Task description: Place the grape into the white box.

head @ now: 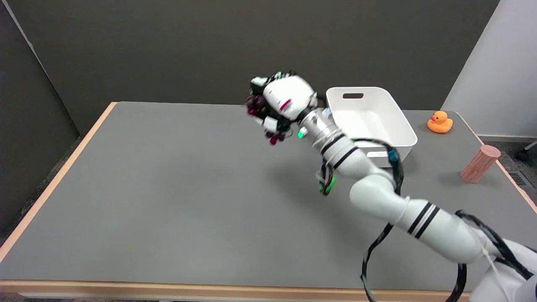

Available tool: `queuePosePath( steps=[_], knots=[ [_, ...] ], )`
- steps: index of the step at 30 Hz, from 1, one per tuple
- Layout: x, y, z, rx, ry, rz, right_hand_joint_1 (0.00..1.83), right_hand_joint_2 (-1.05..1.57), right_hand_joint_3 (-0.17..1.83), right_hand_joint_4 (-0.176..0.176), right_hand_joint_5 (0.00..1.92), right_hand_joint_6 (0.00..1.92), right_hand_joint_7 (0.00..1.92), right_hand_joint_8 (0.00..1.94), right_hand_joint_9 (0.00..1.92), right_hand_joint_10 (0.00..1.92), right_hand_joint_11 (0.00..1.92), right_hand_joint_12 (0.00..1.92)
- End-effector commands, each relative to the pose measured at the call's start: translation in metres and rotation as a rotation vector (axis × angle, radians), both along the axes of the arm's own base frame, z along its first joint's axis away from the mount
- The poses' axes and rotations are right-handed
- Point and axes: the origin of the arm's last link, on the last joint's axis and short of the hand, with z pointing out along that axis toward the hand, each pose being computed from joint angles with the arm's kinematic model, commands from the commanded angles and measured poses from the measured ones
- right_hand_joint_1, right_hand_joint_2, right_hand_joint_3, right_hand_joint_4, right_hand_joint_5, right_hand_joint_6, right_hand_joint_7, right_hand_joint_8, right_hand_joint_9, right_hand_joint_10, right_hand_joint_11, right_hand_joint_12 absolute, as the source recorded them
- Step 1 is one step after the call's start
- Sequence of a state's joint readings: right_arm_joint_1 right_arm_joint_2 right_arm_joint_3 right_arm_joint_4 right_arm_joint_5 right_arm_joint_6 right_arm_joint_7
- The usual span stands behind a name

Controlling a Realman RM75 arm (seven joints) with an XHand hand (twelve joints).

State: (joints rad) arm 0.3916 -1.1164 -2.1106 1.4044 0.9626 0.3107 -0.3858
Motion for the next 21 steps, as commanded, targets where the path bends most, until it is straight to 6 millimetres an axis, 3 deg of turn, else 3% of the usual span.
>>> queuePosePath(
  steps=[1,6,12,17,21],
  knots=[
    [0.054,-0.041,0.177,-0.415,0.131,-0.001,1.16,1.15,0.33,-0.176,0.60,1.57,0.66,1.61,0.83,1.78,0.48,1.92],
    [0.045,-0.034,0.241,-0.550,0.127,-0.077,1.16,1.16,0.33,-0.176,0.60,1.57,0.66,1.61,0.83,1.79,0.44,1.92],
    [0.027,-0.020,0.295,-0.675,0.115,-0.162,1.16,1.16,0.33,-0.176,0.60,1.57,0.66,1.61,0.83,1.79,0.42,1.92],
    [0.009,-0.010,0.320,-0.736,0.100,-0.231,1.16,1.16,0.33,-0.176,0.60,1.57,0.66,1.61,0.82,1.79,0.41,1.92],
    [-0.004,-0.007,0.321,-0.730,0.094,-0.267,1.16,1.16,0.33,-0.176,0.60,1.57,0.65,1.61,0.82,1.79,0.40,1.92]
  ],
)
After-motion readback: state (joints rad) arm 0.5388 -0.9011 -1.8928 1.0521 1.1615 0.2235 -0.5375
